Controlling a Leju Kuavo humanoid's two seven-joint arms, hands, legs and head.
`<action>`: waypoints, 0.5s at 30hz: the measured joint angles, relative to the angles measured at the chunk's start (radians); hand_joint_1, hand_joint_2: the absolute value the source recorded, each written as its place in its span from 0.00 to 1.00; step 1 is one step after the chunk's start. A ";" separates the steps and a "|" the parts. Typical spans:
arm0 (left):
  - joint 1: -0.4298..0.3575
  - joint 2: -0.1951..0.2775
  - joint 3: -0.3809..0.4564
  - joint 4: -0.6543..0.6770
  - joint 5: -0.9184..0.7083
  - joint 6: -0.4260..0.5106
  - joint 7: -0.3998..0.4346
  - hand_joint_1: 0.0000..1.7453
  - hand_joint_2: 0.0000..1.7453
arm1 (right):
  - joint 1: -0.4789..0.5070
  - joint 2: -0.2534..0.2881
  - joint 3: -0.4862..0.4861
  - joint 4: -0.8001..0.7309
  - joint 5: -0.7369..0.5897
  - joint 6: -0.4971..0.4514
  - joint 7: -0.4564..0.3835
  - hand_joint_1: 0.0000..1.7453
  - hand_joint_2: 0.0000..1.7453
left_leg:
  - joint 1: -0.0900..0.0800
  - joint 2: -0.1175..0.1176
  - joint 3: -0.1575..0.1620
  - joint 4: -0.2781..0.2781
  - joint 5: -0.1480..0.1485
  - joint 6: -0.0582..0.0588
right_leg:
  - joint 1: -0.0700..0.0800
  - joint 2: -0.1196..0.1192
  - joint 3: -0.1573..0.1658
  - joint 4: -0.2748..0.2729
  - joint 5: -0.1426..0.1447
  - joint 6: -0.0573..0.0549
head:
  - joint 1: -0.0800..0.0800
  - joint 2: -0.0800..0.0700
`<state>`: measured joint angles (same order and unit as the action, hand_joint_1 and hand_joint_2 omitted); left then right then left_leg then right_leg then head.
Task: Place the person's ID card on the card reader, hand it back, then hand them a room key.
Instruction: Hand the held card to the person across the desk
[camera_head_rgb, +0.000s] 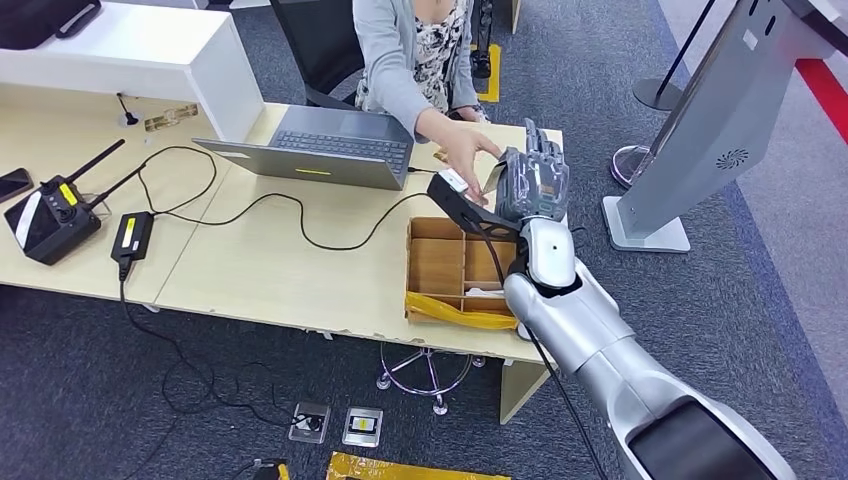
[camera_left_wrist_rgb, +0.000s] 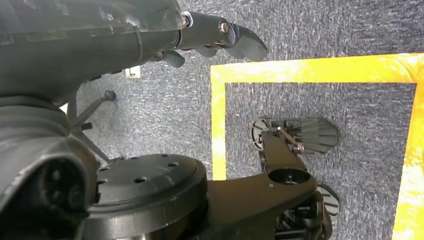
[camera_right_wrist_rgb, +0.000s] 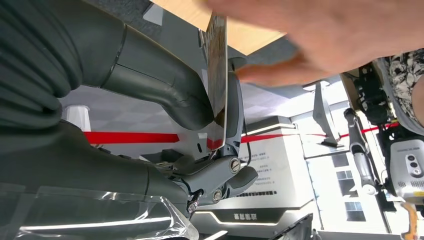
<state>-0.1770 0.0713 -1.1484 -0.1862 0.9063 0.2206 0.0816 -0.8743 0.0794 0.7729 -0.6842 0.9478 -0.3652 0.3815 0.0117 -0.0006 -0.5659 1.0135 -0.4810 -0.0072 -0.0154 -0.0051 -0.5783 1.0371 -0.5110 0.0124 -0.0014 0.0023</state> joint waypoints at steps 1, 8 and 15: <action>0.000 -0.001 0.000 0.000 0.001 0.002 0.000 0.00 0.00 | -0.004 0.005 0.000 0.012 0.002 -0.001 0.000 1.00 1.00 | 0.000 0.000 0.000 0.000 0.000 0.000 | 0.000 0.000 0.000 0.000 0.000 0.000 | 0.000 0.000; 0.000 -0.002 -0.005 0.000 0.009 0.006 0.000 0.00 0.00 | -0.019 0.034 0.000 0.070 0.014 -0.003 0.003 1.00 1.00 | 0.000 0.000 0.000 0.000 0.000 0.000 | 0.000 0.000 0.000 0.000 0.000 0.000 | 0.000 0.000; 0.002 -0.002 -0.005 0.000 0.023 0.005 0.000 0.00 0.00 | -0.019 0.047 0.001 0.099 0.022 -0.008 0.008 0.00 0.25 | 0.000 0.000 0.000 0.000 0.000 0.000 | 0.000 -0.001 0.000 0.000 0.000 0.000 | 0.000 0.000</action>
<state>-0.1754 0.0690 -1.1536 -0.1862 0.9293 0.2258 0.0816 -0.8936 0.1261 0.7735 -0.5852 0.9701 -0.3731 0.3896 0.0117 -0.0007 -0.5662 1.0135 -0.4810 -0.0073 -0.0154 -0.0056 -0.5784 1.0371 -0.5110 0.0124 -0.0013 0.0023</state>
